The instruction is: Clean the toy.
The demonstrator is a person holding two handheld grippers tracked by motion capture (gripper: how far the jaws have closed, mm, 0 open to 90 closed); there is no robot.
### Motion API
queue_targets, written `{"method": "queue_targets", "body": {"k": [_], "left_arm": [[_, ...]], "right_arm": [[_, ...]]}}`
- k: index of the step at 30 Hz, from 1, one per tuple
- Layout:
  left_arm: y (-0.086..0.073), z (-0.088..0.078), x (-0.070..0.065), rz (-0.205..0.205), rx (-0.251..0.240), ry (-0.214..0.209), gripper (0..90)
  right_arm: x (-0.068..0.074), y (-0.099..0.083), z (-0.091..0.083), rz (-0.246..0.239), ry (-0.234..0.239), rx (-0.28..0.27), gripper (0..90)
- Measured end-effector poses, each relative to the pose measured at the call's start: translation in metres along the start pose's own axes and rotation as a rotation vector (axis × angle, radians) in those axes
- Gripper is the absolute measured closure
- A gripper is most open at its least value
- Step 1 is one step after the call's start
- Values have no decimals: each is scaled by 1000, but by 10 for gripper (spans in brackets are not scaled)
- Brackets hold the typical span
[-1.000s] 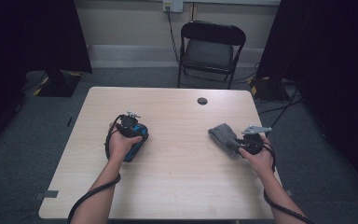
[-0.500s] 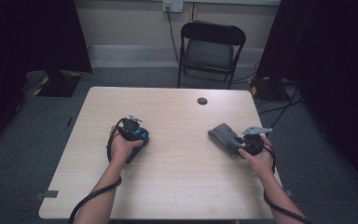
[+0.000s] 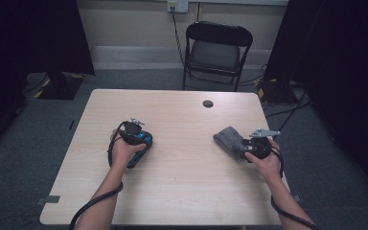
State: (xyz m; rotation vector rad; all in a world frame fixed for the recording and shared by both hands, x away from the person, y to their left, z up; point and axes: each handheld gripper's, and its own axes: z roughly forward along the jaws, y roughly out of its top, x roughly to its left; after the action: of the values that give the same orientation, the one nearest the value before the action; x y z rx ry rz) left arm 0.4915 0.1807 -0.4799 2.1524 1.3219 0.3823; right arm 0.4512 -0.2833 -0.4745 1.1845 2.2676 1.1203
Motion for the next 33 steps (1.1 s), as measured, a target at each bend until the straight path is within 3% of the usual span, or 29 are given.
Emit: {"method": "queue_targets", "body": {"k": [7,15,21,24,33], "left_arm": [[4,-11,0,5,-22,-4,198],[6,-28,-7,-5,-58,-51,184],[5,-36,-16,35,-75,-88,166],[6,-40,-20,18,-89,-112,164],[1,-52,-37,79,-84,-152,164]], "right_arm": [[0,3,-3,6,-12,-6,297],[5,7,-7,-1,1,-20,258],[10,12,-11,5,19,-30,204],[14,16,-15,-5,37,-40,179],[29,21,-18,-57,91,-30,148]]}}
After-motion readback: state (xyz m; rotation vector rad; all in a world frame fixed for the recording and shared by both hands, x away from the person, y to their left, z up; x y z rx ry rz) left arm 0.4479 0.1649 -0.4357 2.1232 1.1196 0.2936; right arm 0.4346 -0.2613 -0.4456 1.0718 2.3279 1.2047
